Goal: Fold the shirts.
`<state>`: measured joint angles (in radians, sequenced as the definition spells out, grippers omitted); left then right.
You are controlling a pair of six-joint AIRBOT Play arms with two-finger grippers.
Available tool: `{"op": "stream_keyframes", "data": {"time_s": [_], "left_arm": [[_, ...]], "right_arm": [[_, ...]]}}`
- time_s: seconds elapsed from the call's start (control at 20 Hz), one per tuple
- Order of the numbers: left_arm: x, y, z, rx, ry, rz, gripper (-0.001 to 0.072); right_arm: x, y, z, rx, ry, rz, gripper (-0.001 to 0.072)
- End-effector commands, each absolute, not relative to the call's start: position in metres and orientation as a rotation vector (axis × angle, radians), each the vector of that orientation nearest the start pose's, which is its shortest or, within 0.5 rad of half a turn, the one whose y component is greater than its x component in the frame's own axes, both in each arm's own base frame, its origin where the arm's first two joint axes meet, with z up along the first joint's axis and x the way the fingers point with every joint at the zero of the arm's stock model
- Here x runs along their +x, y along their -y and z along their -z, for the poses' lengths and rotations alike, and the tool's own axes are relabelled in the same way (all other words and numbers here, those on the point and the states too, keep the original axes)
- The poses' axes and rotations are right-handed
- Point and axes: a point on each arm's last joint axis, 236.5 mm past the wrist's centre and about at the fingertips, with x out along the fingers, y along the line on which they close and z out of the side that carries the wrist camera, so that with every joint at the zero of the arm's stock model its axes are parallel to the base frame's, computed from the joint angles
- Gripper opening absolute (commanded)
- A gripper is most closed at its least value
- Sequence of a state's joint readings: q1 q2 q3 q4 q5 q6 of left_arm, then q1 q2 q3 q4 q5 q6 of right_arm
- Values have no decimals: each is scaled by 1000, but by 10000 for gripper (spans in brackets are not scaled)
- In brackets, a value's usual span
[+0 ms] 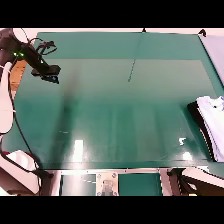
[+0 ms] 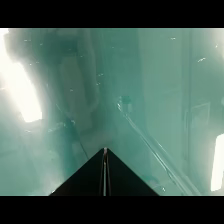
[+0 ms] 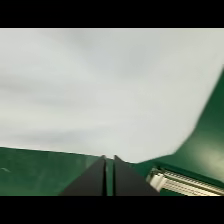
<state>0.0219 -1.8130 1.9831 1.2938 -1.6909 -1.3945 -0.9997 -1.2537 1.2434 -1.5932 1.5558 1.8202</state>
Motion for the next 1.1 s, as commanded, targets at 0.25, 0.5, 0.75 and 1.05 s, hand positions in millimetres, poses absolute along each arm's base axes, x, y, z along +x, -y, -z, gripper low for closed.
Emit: {"op": "stream_keyframes", "data": {"time_s": [0.25, 0.5, 0.75, 1.05], "left_arm": [[421, 73, -80, -72, -1433, 370, 21], [331, 91, -61, -68, -1464, 385, 21], [276, 81, -41, -63, -1460, 349, 23], [275, 82, -42, -66, -1458, 353, 22]], "right_arm": [[346, 127, -92, 660, -1107, 306, 18], [298, -32, -18, 476, -1299, 7, 18], [263, -98, 19, 404, -1332, -111, 18], [257, -110, 19, 373, -1345, -152, 19]]}}
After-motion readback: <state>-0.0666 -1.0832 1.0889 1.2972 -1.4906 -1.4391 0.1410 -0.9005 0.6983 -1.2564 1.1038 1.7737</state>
